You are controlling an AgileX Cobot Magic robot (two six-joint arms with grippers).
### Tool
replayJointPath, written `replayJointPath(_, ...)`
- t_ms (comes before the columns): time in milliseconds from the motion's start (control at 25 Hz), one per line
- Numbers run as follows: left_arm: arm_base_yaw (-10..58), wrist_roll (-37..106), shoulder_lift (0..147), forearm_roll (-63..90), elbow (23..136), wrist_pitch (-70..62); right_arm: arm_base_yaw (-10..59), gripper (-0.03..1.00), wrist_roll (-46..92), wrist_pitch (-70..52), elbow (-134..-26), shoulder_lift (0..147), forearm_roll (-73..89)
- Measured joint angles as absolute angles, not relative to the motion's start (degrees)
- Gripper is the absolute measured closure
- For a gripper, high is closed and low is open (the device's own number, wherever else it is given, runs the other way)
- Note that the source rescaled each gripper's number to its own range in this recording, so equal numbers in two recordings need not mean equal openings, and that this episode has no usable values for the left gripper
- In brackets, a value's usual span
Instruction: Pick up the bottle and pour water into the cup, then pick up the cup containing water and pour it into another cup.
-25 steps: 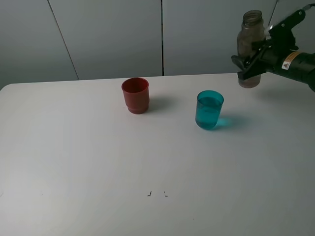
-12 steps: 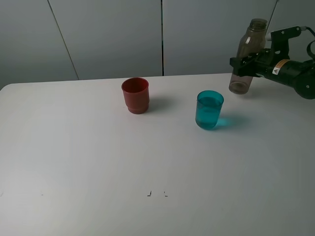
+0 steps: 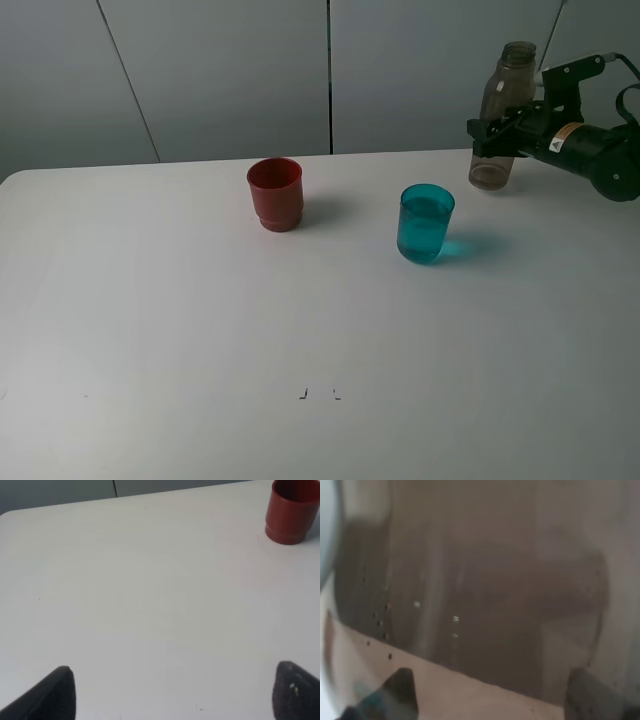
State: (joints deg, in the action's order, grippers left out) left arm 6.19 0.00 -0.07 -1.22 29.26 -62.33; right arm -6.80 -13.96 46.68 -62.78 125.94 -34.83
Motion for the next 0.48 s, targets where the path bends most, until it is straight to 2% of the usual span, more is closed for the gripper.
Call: replayJointPath(480, 6.19, 0.00, -0.07, -1.22, 29.26, -62.33, -6.80, 0.97, -15.56, 46.77, -62.99, 127.85, -33.68)
